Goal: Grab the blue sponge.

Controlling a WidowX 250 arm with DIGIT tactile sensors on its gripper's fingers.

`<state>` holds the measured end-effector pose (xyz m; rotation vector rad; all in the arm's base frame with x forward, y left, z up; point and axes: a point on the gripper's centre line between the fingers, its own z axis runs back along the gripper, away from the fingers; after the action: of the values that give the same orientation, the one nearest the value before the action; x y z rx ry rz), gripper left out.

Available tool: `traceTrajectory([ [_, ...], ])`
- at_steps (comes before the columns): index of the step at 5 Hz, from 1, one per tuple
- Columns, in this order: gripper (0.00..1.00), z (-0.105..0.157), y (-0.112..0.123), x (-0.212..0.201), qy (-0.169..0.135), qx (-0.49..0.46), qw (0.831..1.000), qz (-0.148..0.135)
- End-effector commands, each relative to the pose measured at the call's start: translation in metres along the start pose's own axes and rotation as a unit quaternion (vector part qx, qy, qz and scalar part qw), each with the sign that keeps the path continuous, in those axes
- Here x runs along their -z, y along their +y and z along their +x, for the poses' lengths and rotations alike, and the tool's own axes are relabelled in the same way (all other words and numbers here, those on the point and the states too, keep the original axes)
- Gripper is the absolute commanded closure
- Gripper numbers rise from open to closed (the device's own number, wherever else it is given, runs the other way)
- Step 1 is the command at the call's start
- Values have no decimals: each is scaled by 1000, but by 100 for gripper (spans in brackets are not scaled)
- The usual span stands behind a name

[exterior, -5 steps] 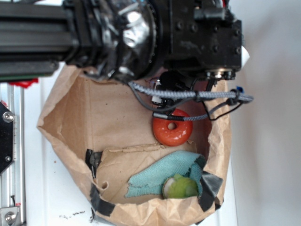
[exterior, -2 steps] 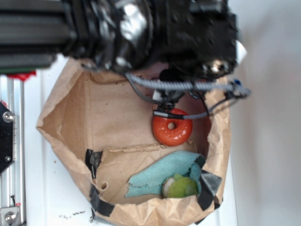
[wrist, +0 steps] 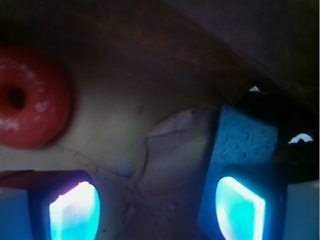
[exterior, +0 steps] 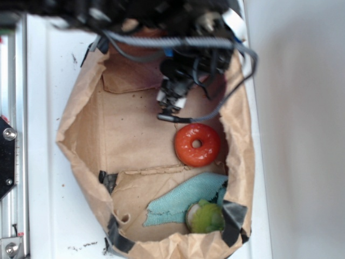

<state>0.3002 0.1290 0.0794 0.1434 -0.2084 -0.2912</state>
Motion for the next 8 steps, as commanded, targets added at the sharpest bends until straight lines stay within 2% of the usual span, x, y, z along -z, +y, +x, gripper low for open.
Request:
traceTrajectory([
  [1, 0, 6, 27, -14, -15, -50, 996, 73],
  [2, 0, 11, 32, -8, -7, -75, 993, 93],
  [4, 0, 16, 55, -3, 9, -105, 991, 78],
  [6, 0, 27, 50, 3, 15, -106, 990, 94],
  [7, 0, 29, 49, 0, 19, -103, 991, 84],
  [8, 0, 16, 46, -30, -3, -83, 996, 30],
])
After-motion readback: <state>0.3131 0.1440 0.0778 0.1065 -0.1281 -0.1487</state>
